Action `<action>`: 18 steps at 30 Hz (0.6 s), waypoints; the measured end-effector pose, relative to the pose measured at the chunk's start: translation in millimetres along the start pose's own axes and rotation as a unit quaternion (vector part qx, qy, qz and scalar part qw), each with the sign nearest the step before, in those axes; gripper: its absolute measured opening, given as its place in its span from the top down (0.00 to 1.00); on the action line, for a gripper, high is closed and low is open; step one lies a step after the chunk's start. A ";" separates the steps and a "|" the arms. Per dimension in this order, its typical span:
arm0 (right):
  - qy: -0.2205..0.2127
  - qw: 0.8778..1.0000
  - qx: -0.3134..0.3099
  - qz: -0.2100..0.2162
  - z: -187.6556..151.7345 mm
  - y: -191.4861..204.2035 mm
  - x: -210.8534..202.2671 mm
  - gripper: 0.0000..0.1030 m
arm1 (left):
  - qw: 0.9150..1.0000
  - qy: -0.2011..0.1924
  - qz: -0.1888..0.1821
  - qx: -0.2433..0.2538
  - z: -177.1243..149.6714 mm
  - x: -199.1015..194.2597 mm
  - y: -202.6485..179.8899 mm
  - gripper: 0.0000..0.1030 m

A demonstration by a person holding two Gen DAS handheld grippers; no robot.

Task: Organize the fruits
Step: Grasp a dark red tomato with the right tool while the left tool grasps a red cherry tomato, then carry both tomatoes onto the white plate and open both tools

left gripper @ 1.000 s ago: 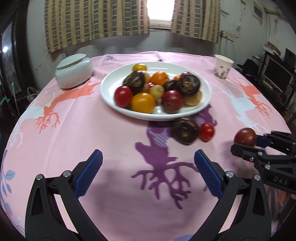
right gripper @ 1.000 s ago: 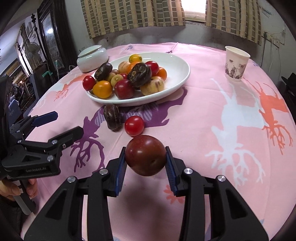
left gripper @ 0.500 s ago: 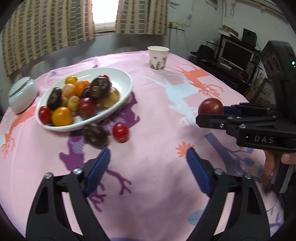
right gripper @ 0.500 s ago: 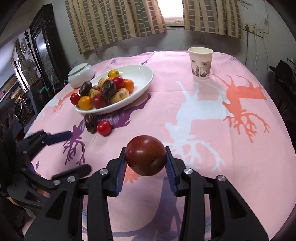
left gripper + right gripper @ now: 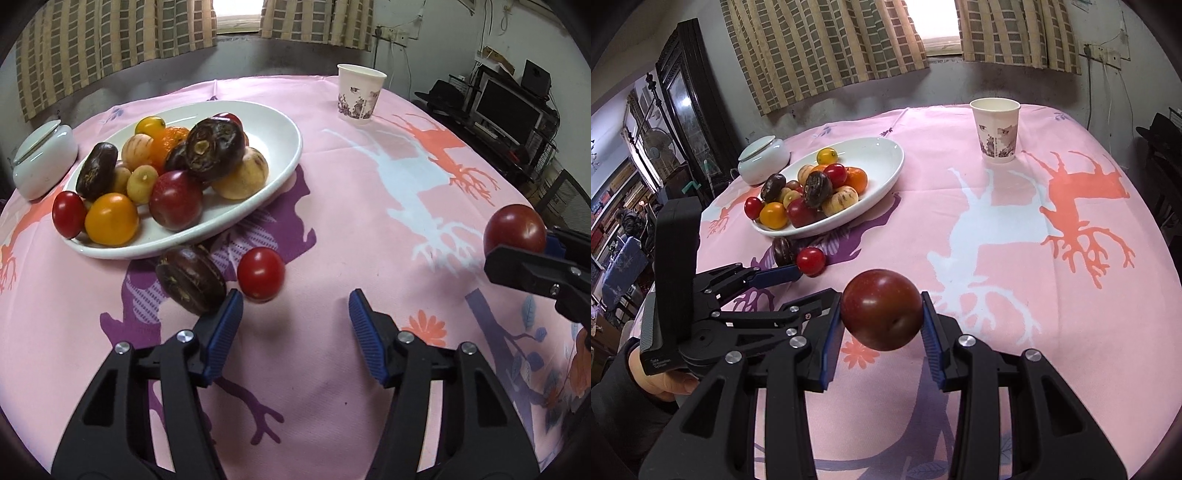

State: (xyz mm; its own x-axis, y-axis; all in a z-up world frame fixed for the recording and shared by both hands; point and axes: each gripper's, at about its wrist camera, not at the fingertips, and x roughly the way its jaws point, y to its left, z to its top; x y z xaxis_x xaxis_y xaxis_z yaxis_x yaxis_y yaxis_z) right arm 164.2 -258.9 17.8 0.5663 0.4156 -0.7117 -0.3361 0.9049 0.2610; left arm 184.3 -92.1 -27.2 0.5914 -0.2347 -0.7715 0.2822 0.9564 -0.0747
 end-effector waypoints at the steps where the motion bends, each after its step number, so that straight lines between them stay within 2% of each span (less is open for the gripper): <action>1: -0.001 1.000 0.000 0.000 0.1 0.6 -0.1 0.62 | 1.000 -0.002 0.005 0.002 -0.3 -1.5 0.4 0.40; 4: 0.000 1.000 -0.001 0.002 0.0 1.4 -0.2 0.62 | 1.000 -0.012 0.018 0.004 3.2 -0.5 1.1 0.40; 6: -0.001 1.000 -0.003 0.003 0.1 3.0 -0.3 0.62 | 1.000 -0.011 0.013 0.011 6.5 3.3 -1.7 0.40; 9: -0.001 1.000 -0.004 0.004 0.2 3.8 -0.5 0.62 | 0.999 -0.007 0.028 0.021 11.9 11.3 -4.8 0.41; 10: 0.000 1.000 -0.004 0.005 0.1 3.8 -0.5 0.62 | 1.000 -0.005 0.024 0.014 14.2 13.3 -1.7 0.45; 12: -0.001 1.000 -0.003 0.004 0.1 4.0 -0.7 0.62 | 1.000 -0.006 0.014 -0.002 16.6 14.8 5.2 0.72; 14: -0.001 1.000 -0.002 0.005 0.2 4.2 -0.8 0.62 | 1.000 -0.005 -0.008 -0.015 16.9 14.9 12.3 0.72; 18: -0.002 1.000 -0.004 0.004 0.2 4.9 -1.2 0.62 | 1.000 -0.019 0.015 -0.006 11.5 3.8 10.4 0.72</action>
State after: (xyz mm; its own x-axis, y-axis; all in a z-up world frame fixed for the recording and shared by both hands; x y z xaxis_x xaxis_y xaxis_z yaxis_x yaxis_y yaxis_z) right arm 162.0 -254.9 20.1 0.5666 0.4229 -0.7072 -0.3465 0.9010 0.2611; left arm 198.2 -85.1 -23.7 0.6281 -0.2132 -0.7483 0.2552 0.9650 -0.0607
